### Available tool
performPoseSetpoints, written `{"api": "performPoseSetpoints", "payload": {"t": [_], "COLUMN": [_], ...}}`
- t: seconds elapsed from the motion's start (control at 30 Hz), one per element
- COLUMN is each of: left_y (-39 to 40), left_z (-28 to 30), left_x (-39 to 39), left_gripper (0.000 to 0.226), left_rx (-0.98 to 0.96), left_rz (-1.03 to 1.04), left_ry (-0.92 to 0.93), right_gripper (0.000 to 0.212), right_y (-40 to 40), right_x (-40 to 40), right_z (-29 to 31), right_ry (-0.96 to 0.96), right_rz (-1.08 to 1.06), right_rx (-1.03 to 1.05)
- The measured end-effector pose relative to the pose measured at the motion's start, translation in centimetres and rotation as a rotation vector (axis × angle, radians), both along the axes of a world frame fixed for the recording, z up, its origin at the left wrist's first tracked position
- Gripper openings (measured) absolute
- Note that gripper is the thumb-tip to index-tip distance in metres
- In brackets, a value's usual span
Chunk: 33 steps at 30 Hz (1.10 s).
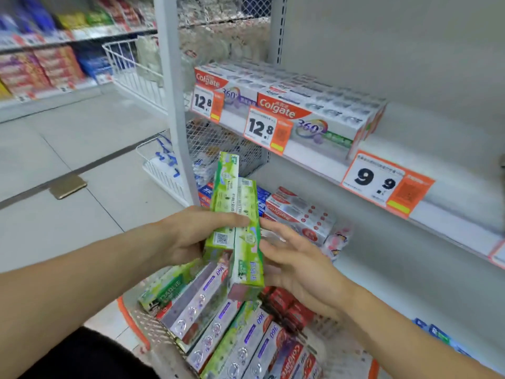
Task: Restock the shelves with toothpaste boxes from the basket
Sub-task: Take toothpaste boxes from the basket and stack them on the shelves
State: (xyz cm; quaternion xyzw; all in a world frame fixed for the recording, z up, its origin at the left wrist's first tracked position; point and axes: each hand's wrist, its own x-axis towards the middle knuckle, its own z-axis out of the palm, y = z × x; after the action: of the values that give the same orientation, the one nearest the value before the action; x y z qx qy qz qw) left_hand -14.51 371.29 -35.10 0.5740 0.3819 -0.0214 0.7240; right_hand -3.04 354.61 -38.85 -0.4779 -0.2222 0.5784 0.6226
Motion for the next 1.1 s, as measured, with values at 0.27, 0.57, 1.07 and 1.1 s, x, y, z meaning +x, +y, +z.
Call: {"api": "performPoseSetpoints", "payload": {"t": [0.27, 0.57, 1.07, 1.1], "left_y": [3.1, 2.5, 2.3, 2.0], "left_z": [-0.2, -2.6, -0.5, -0.2], "left_x": [-0.9, -0.3, -3.3, -3.4], "left_gripper": [0.07, 0.097, 0.06, 0.055], "left_rx": [-0.064, -0.145, -0.033, -0.018], "left_rz": [-0.47, -0.277, -0.294, -0.277], "left_ry": [0.011, 0.076, -0.014, -0.012], "right_gripper": [0.1, 0.089, 0.037, 0.033], "right_y": [-2.5, -0.5, -2.5, -2.8], "right_x": [5.4, 5.8, 5.3, 5.1], "right_z": [2.4, 1.1, 3.6, 4.1], "right_ry": [-0.365, -0.3, -0.701, -0.726], "right_rz": [-0.025, -0.052, -0.273, -0.31], "right_rx": [-0.08, -0.079, -0.179, -0.18]}}
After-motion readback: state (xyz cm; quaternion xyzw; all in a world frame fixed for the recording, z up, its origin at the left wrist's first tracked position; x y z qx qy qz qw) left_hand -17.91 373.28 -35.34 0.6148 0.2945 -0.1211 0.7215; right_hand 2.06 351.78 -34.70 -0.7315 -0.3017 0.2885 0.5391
